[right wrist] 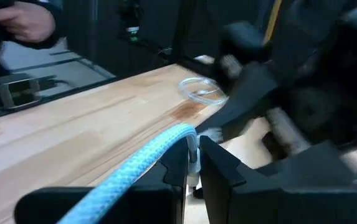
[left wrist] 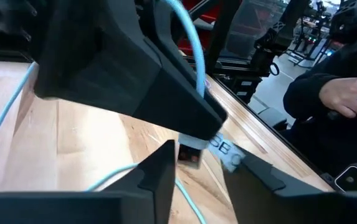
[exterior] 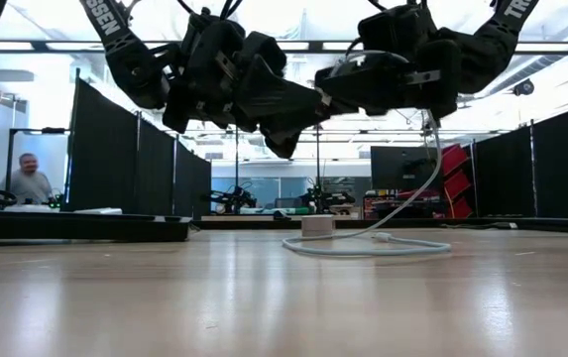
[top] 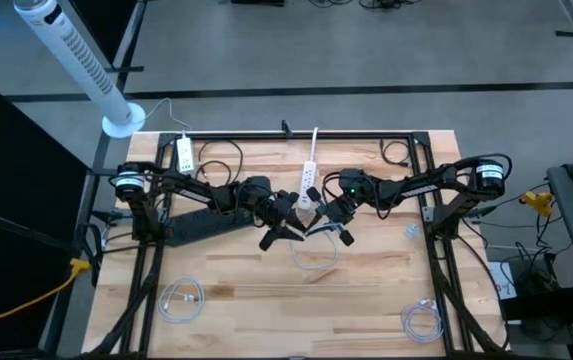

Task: Insert USB
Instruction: Insert the light blue USB cable into the right white outlet

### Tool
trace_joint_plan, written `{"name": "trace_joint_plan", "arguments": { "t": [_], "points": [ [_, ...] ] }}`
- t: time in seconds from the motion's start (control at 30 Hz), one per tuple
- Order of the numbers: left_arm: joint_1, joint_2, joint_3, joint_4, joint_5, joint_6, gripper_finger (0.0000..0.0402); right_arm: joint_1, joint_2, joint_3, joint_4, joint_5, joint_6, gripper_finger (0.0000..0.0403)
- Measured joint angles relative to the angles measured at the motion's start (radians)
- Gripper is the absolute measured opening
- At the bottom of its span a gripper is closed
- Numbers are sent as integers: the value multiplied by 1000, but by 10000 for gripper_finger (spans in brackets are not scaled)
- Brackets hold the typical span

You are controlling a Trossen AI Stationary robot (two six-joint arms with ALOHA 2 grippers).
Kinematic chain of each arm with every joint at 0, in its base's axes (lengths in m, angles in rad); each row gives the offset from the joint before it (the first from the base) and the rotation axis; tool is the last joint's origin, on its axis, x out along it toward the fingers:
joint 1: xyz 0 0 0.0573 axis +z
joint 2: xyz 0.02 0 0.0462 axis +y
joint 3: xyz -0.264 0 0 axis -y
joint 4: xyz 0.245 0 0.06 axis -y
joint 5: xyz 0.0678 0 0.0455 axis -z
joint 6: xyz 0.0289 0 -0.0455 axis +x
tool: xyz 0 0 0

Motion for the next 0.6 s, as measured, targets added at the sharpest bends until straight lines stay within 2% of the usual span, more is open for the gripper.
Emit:
{"name": "trace_joint_plan", "arguments": {
  "t": [0.17, 0.3, 0.43, 0.6],
  "points": [
    [-1, 0, 0, -1, 0, 13, 174, 1, 0, 0, -9, -2, -4, 14],
    [0, 0, 0, -3, 0, 24, 186, 1, 0, 0, -15, -5, 10, 14],
    [0, 0, 0, 2, -1, 34, 177, 1, 0, 0, -25, -9, 10, 14],
    [0, 0, 0, 16, 26, 46, 142, 1, 0, 0, -24, -13, 9, 14]
  ]
}}
